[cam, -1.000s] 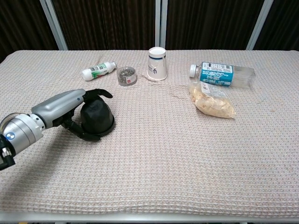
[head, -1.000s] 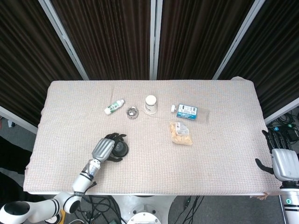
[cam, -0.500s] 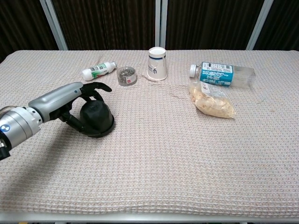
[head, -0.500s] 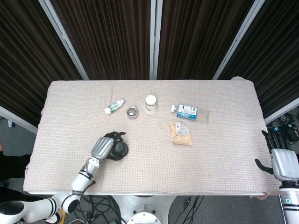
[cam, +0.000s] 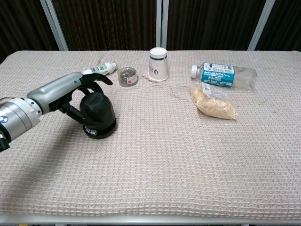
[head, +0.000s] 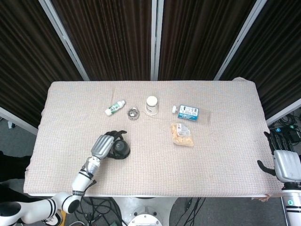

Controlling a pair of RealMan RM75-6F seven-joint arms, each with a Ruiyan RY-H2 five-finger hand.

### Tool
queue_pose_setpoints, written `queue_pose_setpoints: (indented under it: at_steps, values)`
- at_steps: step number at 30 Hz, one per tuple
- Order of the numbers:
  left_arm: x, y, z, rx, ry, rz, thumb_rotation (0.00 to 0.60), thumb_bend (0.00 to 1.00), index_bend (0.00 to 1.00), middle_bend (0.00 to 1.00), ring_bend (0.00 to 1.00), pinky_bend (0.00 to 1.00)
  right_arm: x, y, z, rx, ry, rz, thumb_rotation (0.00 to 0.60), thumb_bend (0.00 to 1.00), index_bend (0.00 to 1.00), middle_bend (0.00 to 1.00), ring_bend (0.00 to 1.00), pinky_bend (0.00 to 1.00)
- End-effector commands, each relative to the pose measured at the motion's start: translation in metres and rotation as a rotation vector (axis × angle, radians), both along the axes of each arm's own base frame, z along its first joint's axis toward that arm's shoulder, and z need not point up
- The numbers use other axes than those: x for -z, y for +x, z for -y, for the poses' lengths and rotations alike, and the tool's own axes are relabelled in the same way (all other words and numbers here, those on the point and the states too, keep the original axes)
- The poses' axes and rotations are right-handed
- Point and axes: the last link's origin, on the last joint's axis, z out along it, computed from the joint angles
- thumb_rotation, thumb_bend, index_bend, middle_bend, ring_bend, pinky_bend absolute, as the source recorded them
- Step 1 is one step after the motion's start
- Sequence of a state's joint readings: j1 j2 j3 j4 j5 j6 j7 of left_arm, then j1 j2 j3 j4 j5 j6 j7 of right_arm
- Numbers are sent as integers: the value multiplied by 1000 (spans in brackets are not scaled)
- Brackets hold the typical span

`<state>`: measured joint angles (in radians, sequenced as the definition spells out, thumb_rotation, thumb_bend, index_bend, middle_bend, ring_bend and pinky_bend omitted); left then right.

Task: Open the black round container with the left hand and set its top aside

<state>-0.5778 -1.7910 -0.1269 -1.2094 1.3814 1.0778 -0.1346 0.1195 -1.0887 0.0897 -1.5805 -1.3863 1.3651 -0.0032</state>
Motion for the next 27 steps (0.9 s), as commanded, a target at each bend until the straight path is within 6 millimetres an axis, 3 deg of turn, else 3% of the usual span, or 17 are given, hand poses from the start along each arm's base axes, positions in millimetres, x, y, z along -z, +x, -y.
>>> queue_pose_setpoints:
  at_steps: [1,7,18,24,27]
  values:
    - [-7,1,-2,9,20,-3,600,92,199,422,245,281,0,0,0,0,2,1,600,153,32,4,0,0]
    - [-17,-8,-16,-5,70,-44,600,92,199,423,253,291,1,0,0,-2,2,1,600,153,31,5,0,0]
    - [-21,-49,-55,-143,162,-140,600,96,209,419,253,291,1,1,0,-1,7,-2,600,154,32,6,0,0]
    - [-20,-56,-56,-166,138,-117,600,78,149,272,161,241,1,3,-1,-3,6,-3,600,153,32,6,0,0]
    - [-25,-55,-56,-153,140,-108,600,57,147,264,158,240,1,3,-1,-2,7,-2,600,154,32,6,0,0]
